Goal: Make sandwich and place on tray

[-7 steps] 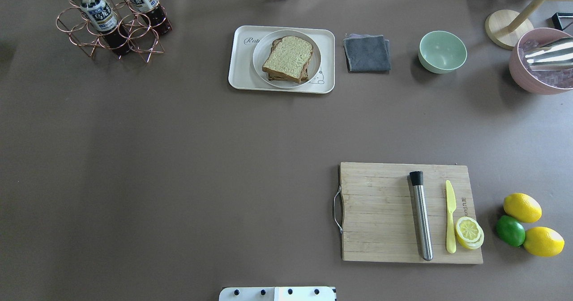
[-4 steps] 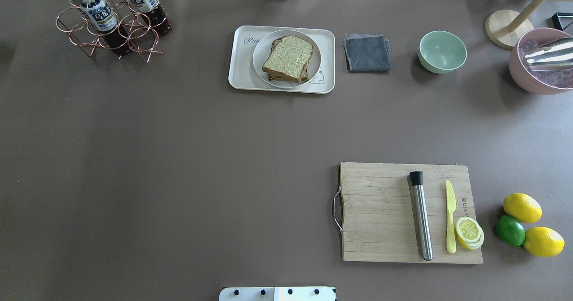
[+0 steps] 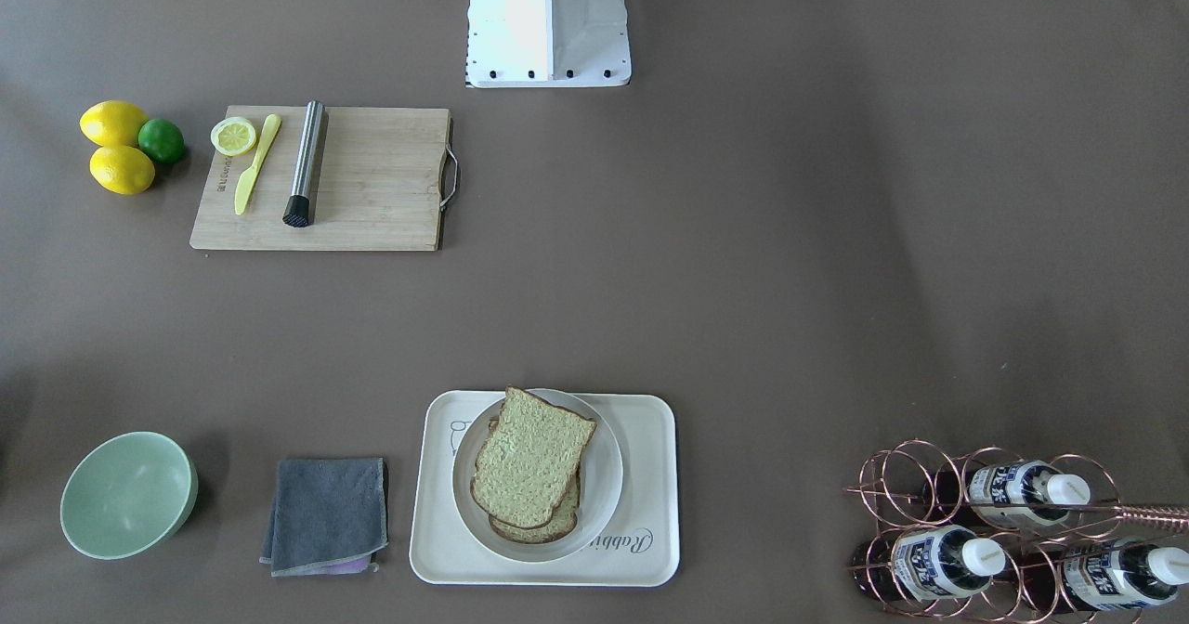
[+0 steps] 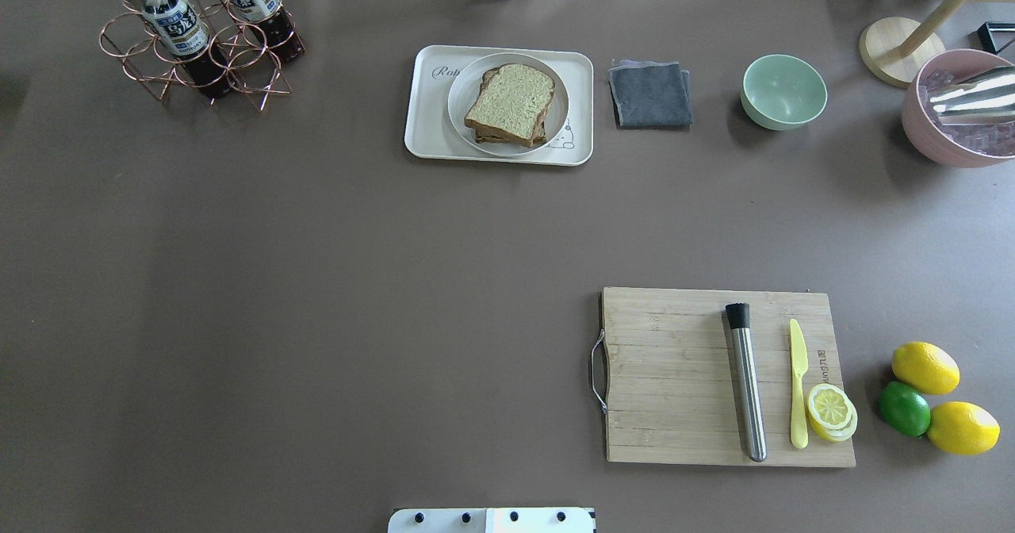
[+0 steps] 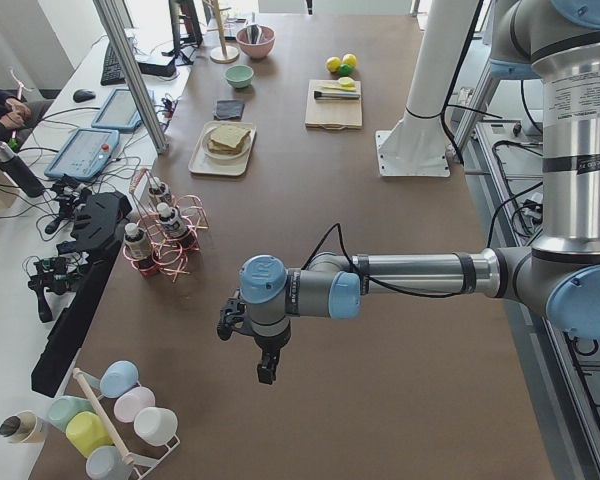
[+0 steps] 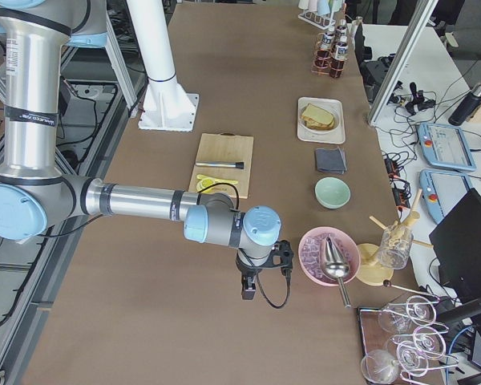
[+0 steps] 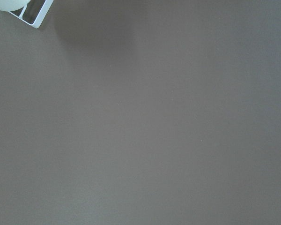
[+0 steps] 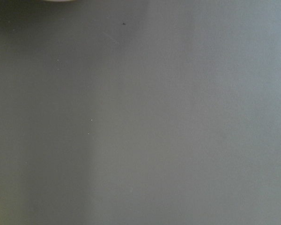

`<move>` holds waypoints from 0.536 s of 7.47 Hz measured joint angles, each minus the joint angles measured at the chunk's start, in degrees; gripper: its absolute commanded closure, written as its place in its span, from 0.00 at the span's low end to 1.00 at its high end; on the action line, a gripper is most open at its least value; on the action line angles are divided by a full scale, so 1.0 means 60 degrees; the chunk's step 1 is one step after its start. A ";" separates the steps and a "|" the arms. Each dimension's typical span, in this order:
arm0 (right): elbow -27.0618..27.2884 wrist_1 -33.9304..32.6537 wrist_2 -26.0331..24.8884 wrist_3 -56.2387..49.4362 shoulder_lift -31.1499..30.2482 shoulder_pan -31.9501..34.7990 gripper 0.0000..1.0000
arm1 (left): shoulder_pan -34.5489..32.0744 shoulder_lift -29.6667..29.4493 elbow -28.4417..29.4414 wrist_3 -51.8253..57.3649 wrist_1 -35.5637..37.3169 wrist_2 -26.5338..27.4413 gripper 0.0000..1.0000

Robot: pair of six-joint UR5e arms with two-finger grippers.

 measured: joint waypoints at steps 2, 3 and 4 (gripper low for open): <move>-0.0018 0.0000 -0.0007 -0.0001 0.0000 0.0000 0.00 | 0.0000 0.0000 0.0053 0.0011 -0.0011 -0.0007 0.02; -0.0023 0.0000 -0.0011 0.0000 -0.0001 0.0000 0.00 | 0.0000 0.0000 0.0068 0.0012 -0.0013 -0.0012 0.01; -0.0030 0.0000 -0.0014 -0.0002 -0.0006 0.0000 0.00 | 0.0000 0.0000 0.0074 0.0008 -0.0014 -0.0014 0.02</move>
